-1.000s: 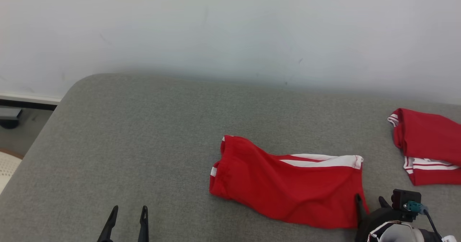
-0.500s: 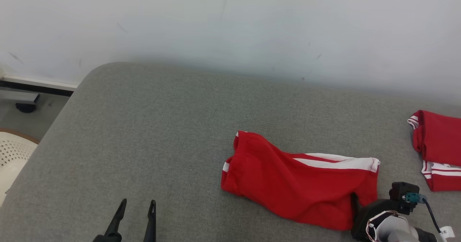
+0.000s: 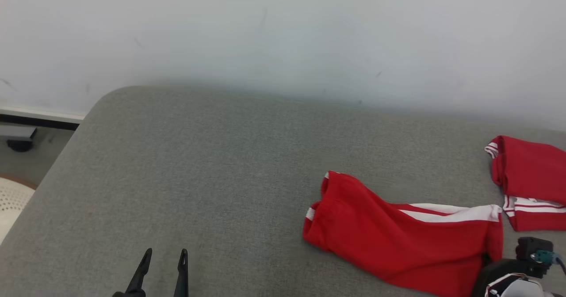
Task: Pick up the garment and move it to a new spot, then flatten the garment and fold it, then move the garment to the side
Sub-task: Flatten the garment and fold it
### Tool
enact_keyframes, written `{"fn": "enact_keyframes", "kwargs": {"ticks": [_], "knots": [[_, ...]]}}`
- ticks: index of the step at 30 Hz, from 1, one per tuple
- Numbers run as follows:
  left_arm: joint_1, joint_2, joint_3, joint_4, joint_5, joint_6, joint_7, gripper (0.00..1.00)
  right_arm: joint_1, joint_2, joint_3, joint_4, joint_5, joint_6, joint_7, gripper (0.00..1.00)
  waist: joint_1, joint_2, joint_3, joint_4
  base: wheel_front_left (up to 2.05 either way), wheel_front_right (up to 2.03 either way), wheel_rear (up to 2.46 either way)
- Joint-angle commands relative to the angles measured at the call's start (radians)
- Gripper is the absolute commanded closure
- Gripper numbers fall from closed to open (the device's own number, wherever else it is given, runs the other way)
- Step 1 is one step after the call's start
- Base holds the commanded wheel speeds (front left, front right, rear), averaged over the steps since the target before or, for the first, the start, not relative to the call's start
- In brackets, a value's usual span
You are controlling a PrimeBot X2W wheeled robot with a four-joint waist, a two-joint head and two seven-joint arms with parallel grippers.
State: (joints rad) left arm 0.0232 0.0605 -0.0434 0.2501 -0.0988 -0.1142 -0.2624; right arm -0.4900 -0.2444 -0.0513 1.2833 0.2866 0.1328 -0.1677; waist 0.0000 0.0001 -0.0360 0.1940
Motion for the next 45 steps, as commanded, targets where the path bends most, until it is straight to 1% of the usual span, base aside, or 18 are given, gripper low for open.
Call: {"fn": "enact_keyframes", "kwargs": {"ticks": [1, 5, 11, 12, 21, 24, 26, 31, 34, 37, 41, 45], "knots": [[0.016, -0.005, 0.000, 0.000, -0.004, 0.003, -0.002, 0.00, 0.012, -0.011, 0.004, 0.006, 0.005, -0.003, -0.004, 1.00, 0.0000, -0.0001, -0.007, -0.017, 0.00, 0.00, 0.00], [0.018, -0.006, 0.002, -0.002, -0.009, 0.005, -0.002, 0.00, -0.008, -0.016, 0.025, -0.024, 0.038, -0.003, -0.012, 1.00, 0.0000, -0.0001, -0.005, -0.041, 0.00, 0.00, 0.00], [0.012, -0.008, -0.001, 0.000, -0.014, 0.004, -0.002, 0.00, -0.017, 0.029, 0.108, -0.129, 0.136, -0.003, 0.017, 1.00, 0.0000, -0.0001, -0.007, -0.059, 0.00, 0.00, 0.00], [0.012, -0.008, -0.001, 0.000, -0.014, 0.004, -0.002, 0.00, -0.017, 0.029, 0.108, -0.129, 0.136, -0.003, 0.017, 1.00, 0.0000, -0.0001, -0.007, -0.059, 0.00, 0.00, 0.00], [0.010, -0.010, -0.013, 0.004, -0.016, 0.005, -0.002, 0.00, 0.031, 0.066, 0.334, -0.415, 0.347, -0.003, 0.100, 1.00, 0.0000, -0.0001, -0.016, -0.051, 0.00, 0.00, 0.00], [0.005, -0.010, -0.022, 0.006, -0.021, 0.005, -0.002, 0.00, 0.041, 0.072, 0.390, -0.496, 0.413, -0.003, 0.130, 1.00, 0.0000, -0.0001, -0.018, -0.039, 0.00, 0.00, 0.00], [-0.002, -0.010, -0.030, 0.007, -0.027, 0.007, -0.002, 0.00, 0.032, 0.093, 0.422, -0.538, 0.466, -0.003, 0.141, 1.00, 0.0000, -0.0001, -0.018, -0.027, 0.00, 0.00, 0.00], [-0.022, -0.010, -0.061, 0.014, -0.041, 0.008, -0.002, 0.00, -0.001, 0.141, 0.454, -0.525, 0.507, -0.003, 0.130, 1.00, 0.0000, -0.0001, -0.015, 0.007, 0.00, 0.00, 0.00], [-0.031, -0.010, -0.084, 0.016, -0.052, 0.013, -0.002, 0.00, -0.029, 0.162, 0.472, -0.492, 0.503, -0.003, 0.108, 1.00, 0.0000, -0.0001, -0.010, 0.030, 0.00, 0.00, 0.00], [-0.036, -0.010, -0.101, 0.015, -0.056, 0.017, -0.002, 0.00, -0.062, 0.177, 0.476, -0.431, 0.493, -0.003, 0.077, 1.00, 0.0000, -0.0001, -0.001, 0.047, 0.00, 0.00, 0.00], [-0.050, -0.010, -0.122, 0.024, -0.064, 0.017, -0.002, 0.00, -0.106, 0.191, 0.476, -0.318, 0.488, -0.003, 0.038, 1.00, 0.0000, -0.0001, 0.012, 0.070, 0.00, 0.00, 0.00], [-0.059, -0.010, -0.137, 0.035, -0.070, 0.018, -0.002, 0.00, -0.135, 0.194, 0.518, -0.231, 0.483, -0.003, 0.004, 1.00, 0.0000, -0.0001, 0.022, 0.088, 0.00, 0.00, 0.00]]}}
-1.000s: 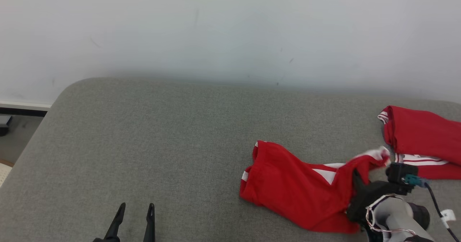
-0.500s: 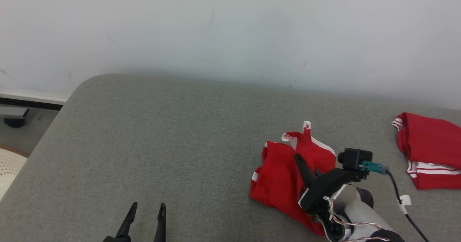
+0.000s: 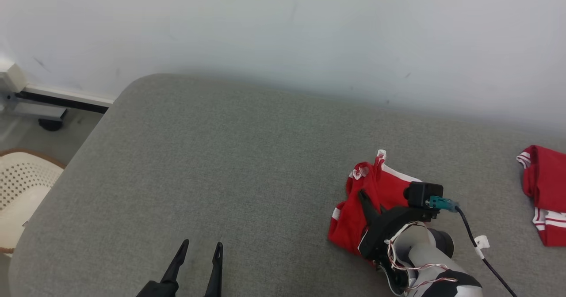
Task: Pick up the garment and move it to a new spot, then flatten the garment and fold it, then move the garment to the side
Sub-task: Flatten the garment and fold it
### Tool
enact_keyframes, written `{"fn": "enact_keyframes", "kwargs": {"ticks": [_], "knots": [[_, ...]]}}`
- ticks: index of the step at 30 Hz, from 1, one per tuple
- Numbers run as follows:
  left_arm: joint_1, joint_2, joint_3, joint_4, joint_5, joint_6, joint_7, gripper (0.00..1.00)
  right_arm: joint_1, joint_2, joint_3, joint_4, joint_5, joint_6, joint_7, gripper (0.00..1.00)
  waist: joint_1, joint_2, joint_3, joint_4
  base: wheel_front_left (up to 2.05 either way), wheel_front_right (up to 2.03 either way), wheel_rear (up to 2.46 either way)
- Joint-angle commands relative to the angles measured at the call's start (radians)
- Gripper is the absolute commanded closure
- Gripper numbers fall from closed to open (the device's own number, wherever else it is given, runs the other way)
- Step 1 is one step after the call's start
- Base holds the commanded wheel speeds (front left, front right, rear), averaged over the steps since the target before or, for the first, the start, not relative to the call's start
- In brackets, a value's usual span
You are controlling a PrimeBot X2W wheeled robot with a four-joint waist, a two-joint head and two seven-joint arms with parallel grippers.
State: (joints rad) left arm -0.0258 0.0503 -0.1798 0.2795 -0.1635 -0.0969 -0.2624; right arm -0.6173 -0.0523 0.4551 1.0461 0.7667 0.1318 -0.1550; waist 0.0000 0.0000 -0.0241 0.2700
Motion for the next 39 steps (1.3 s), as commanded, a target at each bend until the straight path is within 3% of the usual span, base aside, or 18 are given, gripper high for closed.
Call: {"fn": "enact_keyframes", "kwargs": {"ticks": [1, 2, 3, 4, 5, 14, 21, 22, 23, 24, 25, 30, 39], "knots": [[-0.014, 0.000, -0.002, 0.006, -0.006, 0.002, -0.002, 0.00, -0.007, 0.002, 0.024, 0.014, 0.021, -0.002, -0.013, 1.00, 0.0000, 0.0000, 0.011, 0.015, 0.00, 0.00, 0.00], [-0.018, 0.000, -0.003, 0.008, -0.006, 0.003, -0.002, 0.00, -0.005, 0.002, 0.035, 0.018, 0.041, -0.002, -0.016, 0.88, 0.0000, 0.0000, 0.012, 0.017, 0.00, 0.00, 0.00], [-0.021, 0.000, -0.003, 0.009, -0.006, 0.003, -0.002, 0.00, -0.003, 0.002, 0.048, 0.018, 0.057, -0.002, -0.021, 0.67, 0.0000, 0.0000, 0.013, 0.018, 0.00, 0.00, 0.00], [-0.022, 0.000, -0.003, 0.010, -0.007, 0.003, -0.002, 0.00, -0.002, 0.002, 0.063, 0.010, 0.078, -0.002, -0.029, 0.13, 0.0000, 0.0000, 0.013, 0.018, 0.00, 0.00, 0.00], [-0.022, 0.000, 0.001, 0.012, -0.006, 0.003, -0.002, 0.00, 0.003, 0.003, 0.081, -0.005, 0.100, -0.002, -0.033, 0.00, 0.0000, 0.0000, 0.012, 0.017, 0.00, 0.00, 0.00], [0.008, 0.000, 0.027, -0.001, -0.004, 0.015, -0.002, 0.00, -0.016, -0.005, 0.136, -0.077, 0.159, -0.002, -0.102, 0.00, 0.0000, 0.0000, -0.004, -0.025, 0.00, 0.00, 0.00], [0.024, 0.000, 0.043, -0.023, -0.010, 0.017, -0.002, 0.00, 0.014, -0.122, 0.007, -0.191, 0.038, -0.002, -0.109, 0.00, 0.0000, 0.0000, 0.004, -0.046, 0.00, 0.00, 0.00], [0.025, 0.000, 0.042, -0.025, -0.008, 0.016, -0.002, 0.00, 0.025, -0.135, -0.023, -0.201, 0.003, -0.002, -0.108, 0.20, 0.0000, 0.0000, 0.008, -0.046, 0.00, 0.00, 0.00], [0.023, 0.000, 0.040, -0.025, -0.006, 0.015, -0.002, 0.00, 0.030, -0.147, -0.050, -0.211, -0.039, -0.002, -0.109, 0.50, 0.0000, 0.0000, 0.014, -0.045, 0.00, 0.00, 0.00], [0.019, 0.000, 0.039, -0.027, -0.005, 0.014, -0.002, 0.00, 0.031, -0.156, -0.074, -0.221, -0.086, -0.002, -0.109, 0.94, 0.0000, 0.0000, 0.021, -0.044, 0.00, 0.00, 0.00], [0.013, 0.000, 0.039, -0.030, -0.004, 0.013, -0.002, 0.00, 0.038, -0.163, -0.097, -0.231, -0.134, -0.002, -0.109, 1.00, 0.0000, 0.0000, 0.030, -0.042, 0.00, 0.00, 0.00], [-0.020, 0.000, 0.033, -0.035, 0.001, 0.008, -0.002, 0.00, 0.087, -0.127, -0.219, -0.255, -0.312, -0.002, -0.109, 1.00, 0.0000, 0.0000, 0.075, -0.022, 0.00, 0.00, 0.00], [-0.069, 0.000, 0.014, -0.035, -0.004, 0.001, -0.002, 0.00, 0.111, -0.067, -0.381, -0.197, -0.521, -0.002, -0.109, 1.00, 0.0000, 0.0000, 0.142, 0.021, 0.00, 0.00, 0.00]]}}
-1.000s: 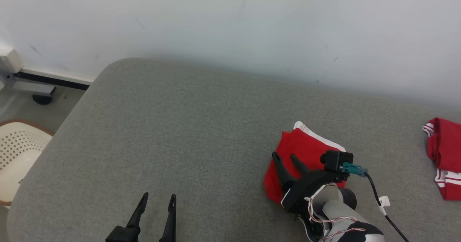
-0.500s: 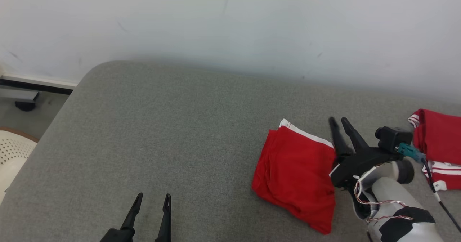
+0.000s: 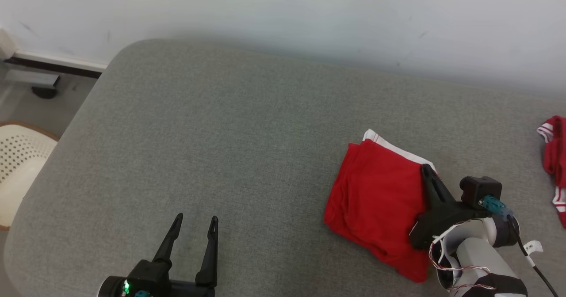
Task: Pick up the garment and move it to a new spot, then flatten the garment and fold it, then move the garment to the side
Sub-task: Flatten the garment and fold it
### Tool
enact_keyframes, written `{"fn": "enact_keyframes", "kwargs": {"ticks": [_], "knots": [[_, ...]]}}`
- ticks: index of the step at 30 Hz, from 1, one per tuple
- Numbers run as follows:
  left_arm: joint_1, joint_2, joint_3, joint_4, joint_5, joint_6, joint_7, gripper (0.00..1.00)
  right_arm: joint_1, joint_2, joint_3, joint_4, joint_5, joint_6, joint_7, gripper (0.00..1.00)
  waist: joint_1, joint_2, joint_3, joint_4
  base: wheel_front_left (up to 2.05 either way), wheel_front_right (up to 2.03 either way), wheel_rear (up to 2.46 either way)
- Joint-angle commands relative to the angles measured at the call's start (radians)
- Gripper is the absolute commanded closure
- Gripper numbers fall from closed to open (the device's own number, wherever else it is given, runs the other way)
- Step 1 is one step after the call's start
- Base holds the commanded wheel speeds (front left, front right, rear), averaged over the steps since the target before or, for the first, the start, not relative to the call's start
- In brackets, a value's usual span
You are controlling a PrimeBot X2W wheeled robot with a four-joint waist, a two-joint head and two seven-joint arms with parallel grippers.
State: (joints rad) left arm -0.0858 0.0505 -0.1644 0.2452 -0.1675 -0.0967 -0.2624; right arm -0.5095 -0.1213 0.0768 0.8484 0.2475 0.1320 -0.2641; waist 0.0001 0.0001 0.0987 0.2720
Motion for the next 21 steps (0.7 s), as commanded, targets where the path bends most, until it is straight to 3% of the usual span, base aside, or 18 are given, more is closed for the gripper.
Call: {"fn": "enact_keyframes", "kwargs": {"ticks": [1, 6, 12, 16, 21], "knots": [[-0.014, 0.000, -0.005, 0.000, -0.001, 0.000, -0.002, 0.00, -0.001, 0.007, -0.020, 0.015, -0.017, -0.002, 0.000, 1.00, -0.0001, -0.0001, 0.025, 0.023, 0.00, 0.00, 0.00], [-0.035, 0.000, -0.023, 0.004, -0.008, -0.002, -0.002, 0.00, -0.030, 0.037, -0.084, 0.053, -0.082, -0.002, 0.000, 1.00, -0.0001, -0.0001, 0.047, 0.048, 0.00, 0.00, 0.00], [-0.054, 0.000, -0.044, 0.011, -0.021, 0.005, -0.002, 0.00, -0.041, 0.066, -0.079, 0.027, -0.116, -0.002, 0.000, 1.00, -0.0001, -0.0001, 0.058, 0.072, 0.00, 0.00, 0.00], [-0.060, 0.000, -0.053, 0.013, -0.030, 0.008, -0.002, 0.00, -0.027, 0.071, -0.036, 0.004, -0.096, -0.002, 0.000, 1.00, -0.0001, -0.0001, 0.057, 0.082, 0.00, 0.00, 0.00], [-0.055, 0.000, -0.060, 0.018, -0.038, 0.015, -0.002, 0.00, 0.006, 0.070, 0.097, -0.037, -0.016, -0.002, 0.000, 1.00, -0.0001, -0.0001, 0.049, 0.090, 0.00, 0.00, 0.00]]}}
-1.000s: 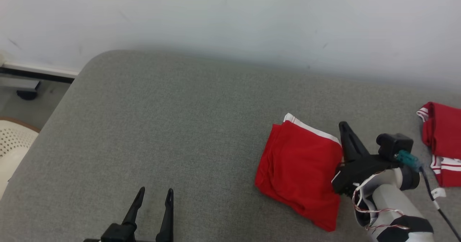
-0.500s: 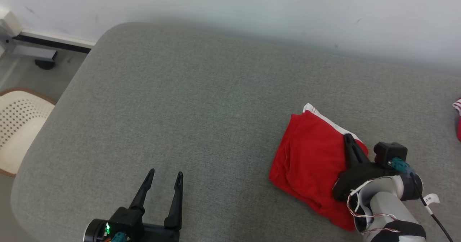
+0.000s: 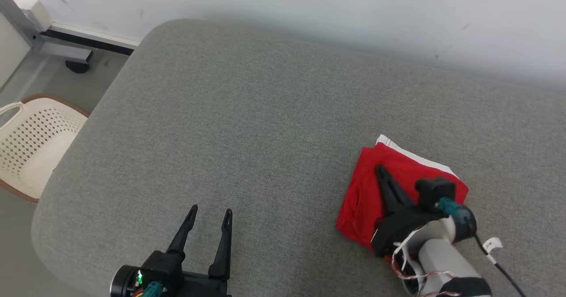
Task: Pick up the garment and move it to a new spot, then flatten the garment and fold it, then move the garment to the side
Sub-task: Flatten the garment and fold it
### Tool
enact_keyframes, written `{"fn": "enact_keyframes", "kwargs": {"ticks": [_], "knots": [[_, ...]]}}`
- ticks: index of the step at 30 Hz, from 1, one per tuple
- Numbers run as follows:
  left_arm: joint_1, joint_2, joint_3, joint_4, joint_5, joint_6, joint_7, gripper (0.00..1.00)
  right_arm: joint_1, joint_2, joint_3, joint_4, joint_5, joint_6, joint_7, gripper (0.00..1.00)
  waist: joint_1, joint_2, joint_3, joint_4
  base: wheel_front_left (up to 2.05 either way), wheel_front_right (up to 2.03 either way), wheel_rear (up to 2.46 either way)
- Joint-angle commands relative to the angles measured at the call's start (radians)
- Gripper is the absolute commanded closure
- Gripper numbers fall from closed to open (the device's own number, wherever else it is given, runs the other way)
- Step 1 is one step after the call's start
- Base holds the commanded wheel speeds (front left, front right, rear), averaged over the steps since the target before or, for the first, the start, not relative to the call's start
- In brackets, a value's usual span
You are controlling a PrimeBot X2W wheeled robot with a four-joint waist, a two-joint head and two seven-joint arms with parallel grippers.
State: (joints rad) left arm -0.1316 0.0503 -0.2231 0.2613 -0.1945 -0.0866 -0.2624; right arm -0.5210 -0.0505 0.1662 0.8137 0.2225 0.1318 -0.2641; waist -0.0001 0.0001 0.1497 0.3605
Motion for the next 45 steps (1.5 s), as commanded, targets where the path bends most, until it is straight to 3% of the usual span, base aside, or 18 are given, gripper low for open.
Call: {"fn": "enact_keyframes", "kwargs": {"ticks": [1, 6, 11, 12, 13, 15, 32, 45], "knots": [[-0.008, 0.000, -0.003, 0.003, -0.012, 0.005, -0.002, 0.00, 0.022, 0.000, 0.037, -0.002, 0.022, -0.002, 0.000, 1.00, 0.0001, -0.0001, -0.004, 0.003, 0.00, 0.00, 0.00], [0.002, 0.000, -0.003, 0.009, -0.009, 0.005, -0.002, 0.00, 0.036, 0.000, 0.138, 0.011, 0.085, -0.002, 0.000, 1.00, 0.0001, -0.0001, -0.021, 0.004, 0.00, 0.00, 0.00], [0.031, 0.000, 0.017, 0.016, 0.019, 0.000, -0.002, 0.00, 0.049, 0.000, 0.141, -0.029, 0.131, -0.002, 0.000, 1.00, 0.0001, -0.0001, -0.061, -0.026, 0.00, 0.00, 0.00], [0.042, 0.000, 0.029, 0.016, 0.024, -0.002, -0.002, 0.00, 0.059, 0.000, 0.117, -0.058, 0.138, -0.002, 0.000, 0.56, 0.0001, -0.0001, -0.081, -0.046, 0.00, 0.00, 0.00], [0.045, 0.000, 0.033, 0.015, 0.028, -0.004, -0.002, 0.00, 0.062, 0.000, 0.105, -0.074, 0.133, -0.002, 0.000, 0.42, 0.0001, -0.0001, -0.090, -0.056, 0.00, 0.00, 0.00], [0.057, 0.000, 0.041, 0.014, 0.032, -0.005, -0.002, 0.00, 0.073, 0.000, 0.077, -0.112, 0.119, -0.002, 0.000, 0.00, 0.0001, -0.0001, -0.107, -0.078, 0.00, 0.00, 0.00], [0.139, 0.006, 0.116, -0.013, 0.069, -0.003, -0.002, 0.00, 0.310, -0.033, -0.111, -0.428, -0.019, -0.002, 0.000, 0.00, 0.0001, -0.0001, -0.190, -0.224, 0.00, 0.00, 0.00], [0.183, 0.028, 0.193, -0.037, 0.101, 0.013, -0.002, 0.00, 0.542, -0.008, -0.215, -0.597, -0.068, -0.002, 0.000, 0.00, 0.0001, -0.0001, -0.218, -0.261, 0.00, 0.00, 0.00]]}}
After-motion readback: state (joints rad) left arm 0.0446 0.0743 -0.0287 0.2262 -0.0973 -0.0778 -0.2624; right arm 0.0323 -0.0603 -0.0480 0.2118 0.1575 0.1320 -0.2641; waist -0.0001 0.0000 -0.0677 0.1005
